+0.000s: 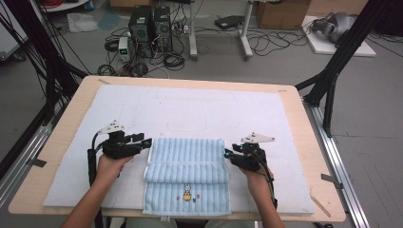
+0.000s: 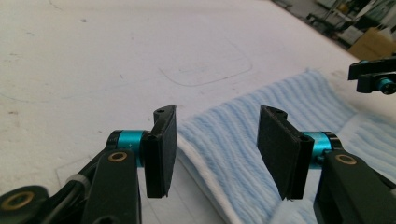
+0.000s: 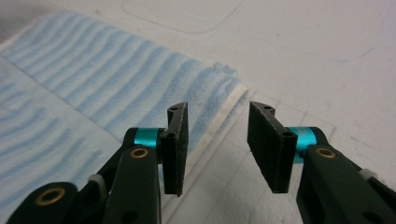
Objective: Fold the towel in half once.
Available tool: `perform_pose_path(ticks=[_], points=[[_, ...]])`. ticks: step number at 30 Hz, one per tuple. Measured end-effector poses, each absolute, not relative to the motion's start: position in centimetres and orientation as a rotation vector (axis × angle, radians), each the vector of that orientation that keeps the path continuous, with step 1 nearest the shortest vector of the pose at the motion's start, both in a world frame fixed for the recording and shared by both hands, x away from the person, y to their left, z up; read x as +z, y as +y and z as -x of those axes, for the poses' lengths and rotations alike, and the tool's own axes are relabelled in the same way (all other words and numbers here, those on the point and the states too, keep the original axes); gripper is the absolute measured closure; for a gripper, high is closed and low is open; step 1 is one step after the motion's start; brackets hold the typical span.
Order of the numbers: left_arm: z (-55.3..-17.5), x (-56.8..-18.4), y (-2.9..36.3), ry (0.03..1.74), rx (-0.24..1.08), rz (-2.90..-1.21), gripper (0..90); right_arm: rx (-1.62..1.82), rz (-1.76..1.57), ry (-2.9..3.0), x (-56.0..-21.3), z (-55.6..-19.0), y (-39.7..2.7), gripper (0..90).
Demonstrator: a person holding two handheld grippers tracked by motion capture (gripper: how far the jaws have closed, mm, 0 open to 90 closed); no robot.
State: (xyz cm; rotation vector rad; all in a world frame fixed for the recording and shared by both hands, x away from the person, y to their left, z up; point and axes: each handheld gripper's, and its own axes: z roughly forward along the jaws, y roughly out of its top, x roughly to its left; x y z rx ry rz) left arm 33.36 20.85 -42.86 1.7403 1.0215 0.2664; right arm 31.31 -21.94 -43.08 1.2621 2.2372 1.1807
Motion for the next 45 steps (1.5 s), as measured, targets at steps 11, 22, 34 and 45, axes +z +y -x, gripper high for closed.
perform_pose_path(ticks=[11, 22, 34, 45], points=[[-33.1, -43.5, 21.1, 1.02, 0.268, -1.755, 47.3, 1.171, -1.175, 2.297, -44.4, -31.8, -20.9, 88.2], [-33.2, -44.1, 20.3, 1.018, 0.208, -1.811, 57.4, 1.152, -1.202, 2.193, -44.6, -32.3, -20.7, 82.6], [-33.5, -44.8, 18.0, 1.008, 0.326, -1.954, 85.9, 1.164, -1.202, 2.23, -44.6, -32.2, -20.6, 77.9], [-33.8, -44.9, 18.5, 1.093, 0.323, -1.889, 58.1, 1.186, -1.235, 2.203, -44.5, -32.2, -21.0, 69.7]])
